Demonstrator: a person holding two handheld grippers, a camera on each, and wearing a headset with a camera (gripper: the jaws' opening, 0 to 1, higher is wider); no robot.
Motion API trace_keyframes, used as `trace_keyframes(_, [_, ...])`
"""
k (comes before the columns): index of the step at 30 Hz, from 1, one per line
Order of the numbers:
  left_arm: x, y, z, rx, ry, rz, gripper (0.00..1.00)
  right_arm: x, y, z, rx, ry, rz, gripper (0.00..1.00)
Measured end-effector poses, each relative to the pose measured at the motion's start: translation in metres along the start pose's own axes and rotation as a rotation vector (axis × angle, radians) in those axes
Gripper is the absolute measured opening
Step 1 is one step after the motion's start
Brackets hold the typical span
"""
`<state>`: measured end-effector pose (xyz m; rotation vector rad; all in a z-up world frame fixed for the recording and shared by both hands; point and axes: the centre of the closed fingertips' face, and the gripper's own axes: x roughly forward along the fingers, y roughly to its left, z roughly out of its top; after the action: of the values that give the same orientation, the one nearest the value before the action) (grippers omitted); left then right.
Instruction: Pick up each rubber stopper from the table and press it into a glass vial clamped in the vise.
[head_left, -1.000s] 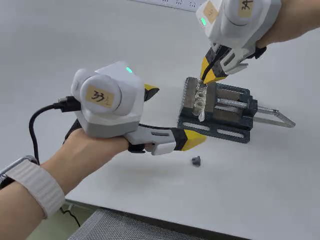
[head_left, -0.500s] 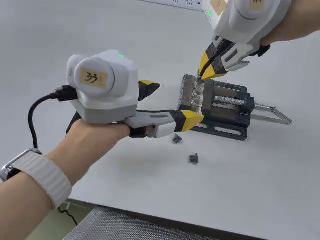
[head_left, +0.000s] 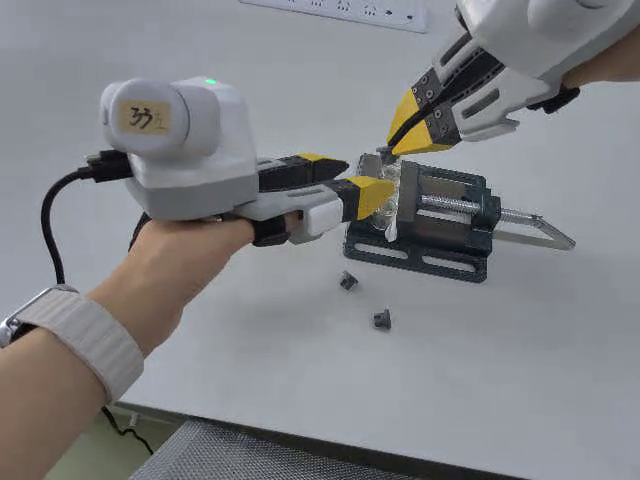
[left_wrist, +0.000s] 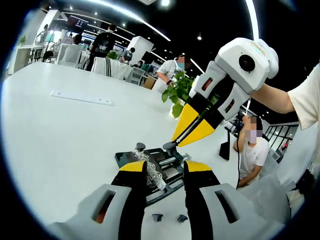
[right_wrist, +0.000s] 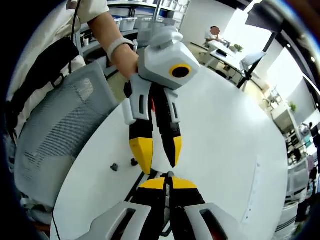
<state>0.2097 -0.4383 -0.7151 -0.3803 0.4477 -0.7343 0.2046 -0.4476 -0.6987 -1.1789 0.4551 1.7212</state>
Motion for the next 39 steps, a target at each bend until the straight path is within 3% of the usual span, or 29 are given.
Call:
trace_keyframes(8, [0.0,-0.013,0.004,-0.022,-0.011,-0.054,0.11,-0.005,0.01,0.012,-0.015,-0.028,-0.006,0.0])
trace_keyframes(30, [-0.005,-0.024,0.009,-0.086,-0.033,-0.102,0.07,-0.005,0.016,0.02,-0.051,-0.046,0.007,0.0])
trace_keyframes(39, [-0.006,-0.023,0.008,-0.076,-0.023,-0.105,0.06,-0.006,0.02,0.021,-0.062,-0.047,0.014,0.0])
